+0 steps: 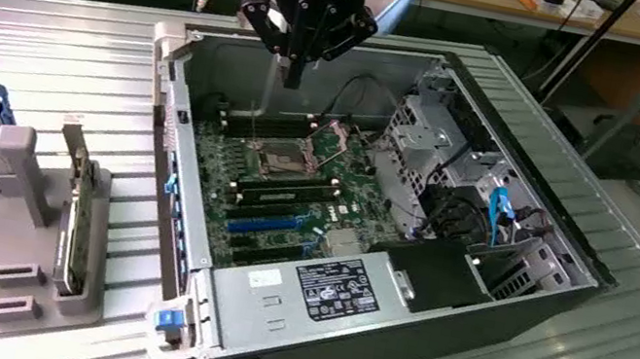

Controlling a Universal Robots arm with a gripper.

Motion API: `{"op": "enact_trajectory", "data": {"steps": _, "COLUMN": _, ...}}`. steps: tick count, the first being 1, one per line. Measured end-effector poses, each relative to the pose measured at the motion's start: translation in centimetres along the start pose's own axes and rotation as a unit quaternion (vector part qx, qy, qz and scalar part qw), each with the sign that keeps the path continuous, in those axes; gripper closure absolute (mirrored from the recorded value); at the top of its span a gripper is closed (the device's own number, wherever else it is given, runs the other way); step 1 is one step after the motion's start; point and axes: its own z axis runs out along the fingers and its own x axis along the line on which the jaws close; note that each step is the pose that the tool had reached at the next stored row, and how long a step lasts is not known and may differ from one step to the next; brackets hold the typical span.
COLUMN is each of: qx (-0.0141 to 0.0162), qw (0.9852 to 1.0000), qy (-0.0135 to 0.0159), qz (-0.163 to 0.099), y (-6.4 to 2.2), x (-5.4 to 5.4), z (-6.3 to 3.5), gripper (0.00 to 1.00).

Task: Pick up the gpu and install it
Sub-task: 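Reach for the gpu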

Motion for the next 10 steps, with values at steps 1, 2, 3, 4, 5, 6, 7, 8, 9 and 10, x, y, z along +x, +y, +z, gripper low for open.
{"op": "enact_trajectory", "data": {"steps": 1, "qx": 0.0000, "qw": 1.0000, "qy": 0.0000, "qz": 0.000, "y": 0.00, "x": 0.0, "z": 0.00, "gripper": 0.89}}
{"op": "enact_trajectory", "data": {"steps": 2, "qx": 0.0000, "qw": 1.0000, "qy": 0.0000, "qz": 0.000, "y": 0.00, "x": 0.0, "z": 0.00, "gripper": 0.89}}
{"op": "enact_trajectory", "data": {"steps": 3, "qx": 0.0001, "qw": 1.0000, "qy": -0.0004, "qz": 0.000, "y": 0.00, "x": 0.1, "z": -0.01, "gripper": 0.89}}
{"op": "enact_trajectory", "data": {"steps": 4, "qx": -0.0004, "qw": 1.0000, "qy": -0.0047, "qz": 0.000, "y": -0.03, "x": 0.5, "z": -0.01, "gripper": 0.89}}
{"op": "enact_trajectory", "data": {"steps": 5, "qx": -0.0008, "qw": 0.9999, "qy": -0.0105, "qz": 0.000, "y": -0.07, "x": 0.9, "z": -0.03, "gripper": 0.89}}
{"op": "enact_trajectory", "data": {"steps": 6, "qx": -0.0010, "qw": 0.9999, "qy": -0.0132, "qz": -0.001, "y": -0.08, "x": 1.0, "z": -0.03, "gripper": 0.89}}
{"op": "enact_trajectory", "data": {"steps": 7, "qx": -0.0013, "qw": 0.9999, "qy": -0.0162, "qz": -0.001, "y": -0.09, "x": 1.2, "z": -0.03, "gripper": 0.89}}
{"op": "enact_trajectory", "data": {"steps": 8, "qx": -0.0015, "qw": 0.9998, "qy": -0.0194, "qz": -0.001, "y": -0.11, "x": 1.4, "z": -0.04, "gripper": 0.89}}
{"op": "enact_trajectory", "data": {"steps": 9, "qx": -0.0017, "qw": 0.9997, "qy": -0.0224, "qz": -0.001, "y": -0.12, "x": 1.6, "z": -0.04, "gripper": 0.89}}
{"op": "enact_trajectory", "data": {"steps": 10, "qx": -0.0020, "qw": 0.9996, "qy": -0.0267, "qz": -0.001, "y": -0.14, "x": 1.8, "z": -0.05, "gripper": 0.89}}
